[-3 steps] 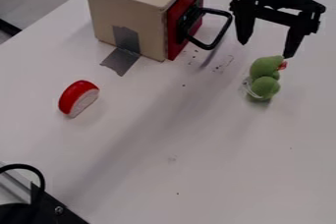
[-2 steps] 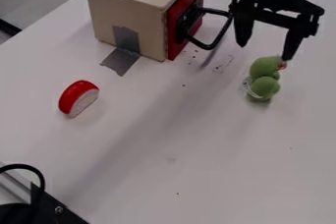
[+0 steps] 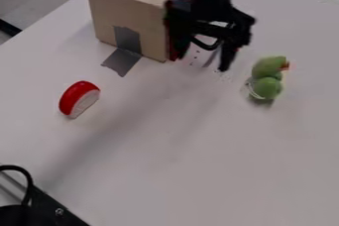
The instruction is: Put the red object above the drawer
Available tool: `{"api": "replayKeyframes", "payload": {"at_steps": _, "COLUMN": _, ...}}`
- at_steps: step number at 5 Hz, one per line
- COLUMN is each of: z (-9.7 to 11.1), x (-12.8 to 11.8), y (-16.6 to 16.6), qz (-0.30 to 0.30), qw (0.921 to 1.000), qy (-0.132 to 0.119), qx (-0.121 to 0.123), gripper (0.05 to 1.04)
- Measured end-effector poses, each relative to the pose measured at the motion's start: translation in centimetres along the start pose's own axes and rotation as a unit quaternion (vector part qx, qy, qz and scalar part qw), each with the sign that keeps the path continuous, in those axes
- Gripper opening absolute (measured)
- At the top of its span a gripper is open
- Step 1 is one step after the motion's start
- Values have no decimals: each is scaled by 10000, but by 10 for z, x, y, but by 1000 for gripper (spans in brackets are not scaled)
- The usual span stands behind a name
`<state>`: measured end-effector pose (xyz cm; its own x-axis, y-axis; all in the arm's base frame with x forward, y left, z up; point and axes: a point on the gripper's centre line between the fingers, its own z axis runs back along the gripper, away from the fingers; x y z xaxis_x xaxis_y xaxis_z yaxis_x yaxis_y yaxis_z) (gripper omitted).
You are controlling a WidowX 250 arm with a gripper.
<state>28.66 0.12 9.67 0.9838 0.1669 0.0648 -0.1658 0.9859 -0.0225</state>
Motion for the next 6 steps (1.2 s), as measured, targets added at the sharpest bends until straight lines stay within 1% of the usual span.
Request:
{"api": "replayKeyframes", "payload": {"at_steps": 1, "z": -1, "x": -23, "y": 45, "qz": 22, "qw": 9995, "qy": 142, "qx": 270, "gripper": 1001}}
{"api": "replayKeyframes", "payload": {"at_steps": 2, "z": -5, "x": -45, "y": 88, "qz": -174, "qw": 9989, "qy": 209, "qx": 373, "gripper": 1001}}
{"api": "replayKeyframes", "payload": {"at_steps": 3, "z": -14, "x": -58, "y": 115, "qz": -300, "qw": 9987, "qy": 187, "qx": 365, "gripper": 1001}}
{"api": "replayKeyframes", "payload": {"at_steps": 4, "z": -24, "x": -62, "y": 133, "qz": -649, "qw": 9966, "qy": 314, "qx": 408, "gripper": 1001}}
{"api": "replayKeyframes", "payload": {"at_steps": 5, "z": -34, "x": -64, "y": 150, "qz": -855, "qw": 9950, "qy": 285, "qx": 439, "gripper": 1001}}
{"api": "replayKeyframes", "payload": {"at_steps": 6, "z": -49, "x": -63, "y": 156, "qz": -887, "qw": 9944, "qy": 359, "qx": 440, "gripper": 1000}}
